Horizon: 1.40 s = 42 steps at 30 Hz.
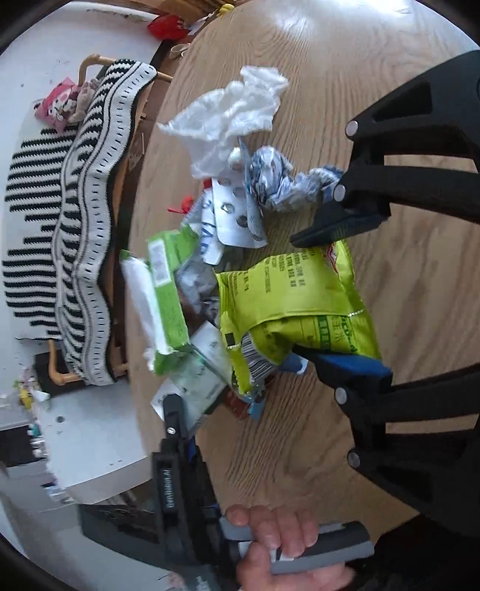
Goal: Collect trash
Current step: 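Carry both items over the black bin and open both tools to drop them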
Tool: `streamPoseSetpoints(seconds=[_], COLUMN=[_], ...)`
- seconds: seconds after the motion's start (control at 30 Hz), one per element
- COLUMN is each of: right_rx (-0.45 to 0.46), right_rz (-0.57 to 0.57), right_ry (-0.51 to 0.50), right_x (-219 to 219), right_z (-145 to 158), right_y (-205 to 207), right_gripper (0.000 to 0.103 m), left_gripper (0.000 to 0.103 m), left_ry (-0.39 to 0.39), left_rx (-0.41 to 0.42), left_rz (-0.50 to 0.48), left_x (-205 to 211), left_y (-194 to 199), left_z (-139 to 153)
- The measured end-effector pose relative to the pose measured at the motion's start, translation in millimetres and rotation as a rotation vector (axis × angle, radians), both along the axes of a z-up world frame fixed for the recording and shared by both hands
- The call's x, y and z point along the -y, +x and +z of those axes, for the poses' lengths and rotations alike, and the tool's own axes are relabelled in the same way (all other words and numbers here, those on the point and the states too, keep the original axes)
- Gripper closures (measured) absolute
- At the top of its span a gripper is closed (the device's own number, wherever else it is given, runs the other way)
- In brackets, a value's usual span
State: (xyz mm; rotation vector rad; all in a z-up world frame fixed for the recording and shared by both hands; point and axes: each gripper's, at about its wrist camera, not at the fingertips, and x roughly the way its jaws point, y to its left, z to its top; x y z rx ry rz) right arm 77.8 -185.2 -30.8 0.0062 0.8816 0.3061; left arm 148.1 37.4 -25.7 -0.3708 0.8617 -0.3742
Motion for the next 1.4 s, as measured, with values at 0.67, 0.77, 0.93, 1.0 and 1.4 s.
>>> streamPoseSetpoints(seconds=[0.67,0.77,0.93,1.0,1.4], right_rx=[0.099,0.081,0.024,0.003,-0.125], right_rz=[-0.449,-0.595,-0.841,-0.916,-1.186], right_ry=[0.042,0.021,0.019,0.031,0.052], right_x=[207,263,350,375,447], right_z=[45,34,11,3,-54], right_y=[-181,-225,-303,-329,-452], right_gripper=[0.052,0.052,0.052,0.052,0.051], left_gripper=[0.093,0.093,0.093,0.093,0.093], left_ry=[0.042,0.038,0.044,0.051,0.139], left_rx=[0.207,0.230,0.260,0.264,0.212], left_rz=[-0.317,-0.454,-0.673,-0.767,-1.168], left_x=[189,251,345,385,539], left_y=[-116,-149,-211,-239,-359], left_z=[74,73,58,47,-44])
